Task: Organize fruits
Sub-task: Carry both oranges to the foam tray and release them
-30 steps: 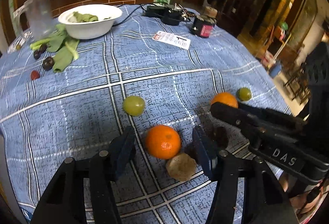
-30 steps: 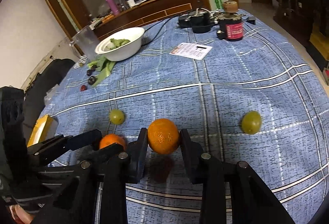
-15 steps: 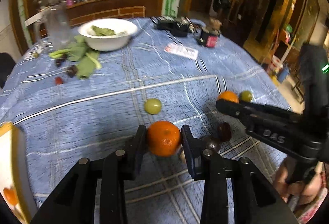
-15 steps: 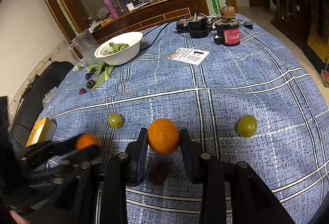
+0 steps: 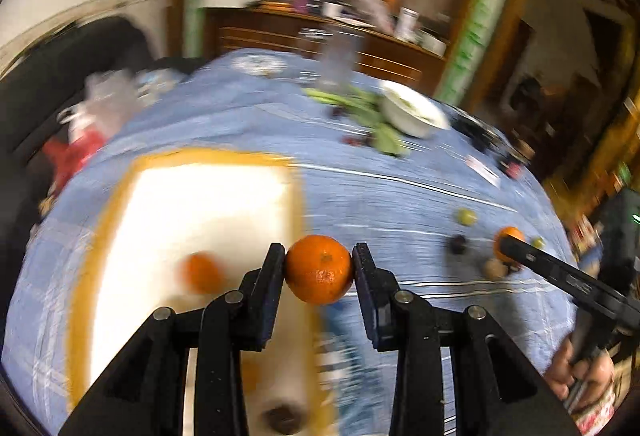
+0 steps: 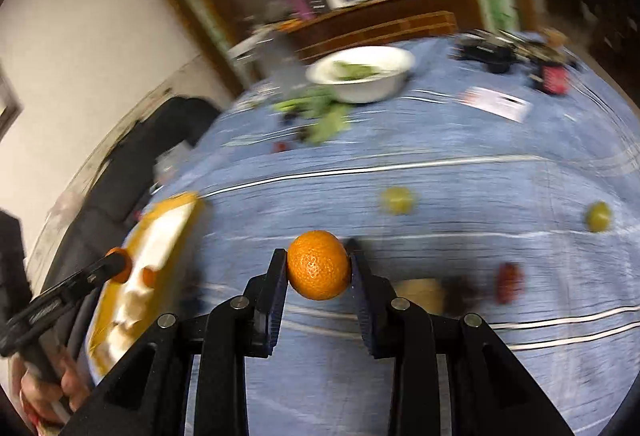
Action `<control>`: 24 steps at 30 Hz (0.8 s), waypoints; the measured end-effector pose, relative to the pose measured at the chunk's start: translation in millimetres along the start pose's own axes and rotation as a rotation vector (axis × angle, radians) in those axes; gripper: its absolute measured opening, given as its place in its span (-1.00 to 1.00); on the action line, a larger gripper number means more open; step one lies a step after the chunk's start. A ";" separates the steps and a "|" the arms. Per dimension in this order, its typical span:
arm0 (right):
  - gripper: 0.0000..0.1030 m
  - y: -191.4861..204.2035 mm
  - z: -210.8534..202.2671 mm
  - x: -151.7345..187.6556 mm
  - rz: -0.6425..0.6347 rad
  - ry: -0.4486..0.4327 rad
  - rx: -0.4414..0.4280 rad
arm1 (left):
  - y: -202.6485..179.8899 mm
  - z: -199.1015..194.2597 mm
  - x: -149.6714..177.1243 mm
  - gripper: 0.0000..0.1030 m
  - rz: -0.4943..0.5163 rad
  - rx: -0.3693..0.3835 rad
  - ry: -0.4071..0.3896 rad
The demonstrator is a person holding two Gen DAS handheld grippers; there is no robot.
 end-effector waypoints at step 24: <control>0.15 213.5 81.1 91.2 -0.347 0.149 -0.071 | 110.6 -31.6 41.0 0.04 -0.093 -0.169 0.006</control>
Point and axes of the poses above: each gripper's, at about its wrist camera, not at the fingertips, and z roughly the way its jaws point, y to its left, x to its underside, the point moved 6 cm from there along z, roughly the way its jaws point, and after that the axes turned 14 degrees about -y, right-handed, at the moved point
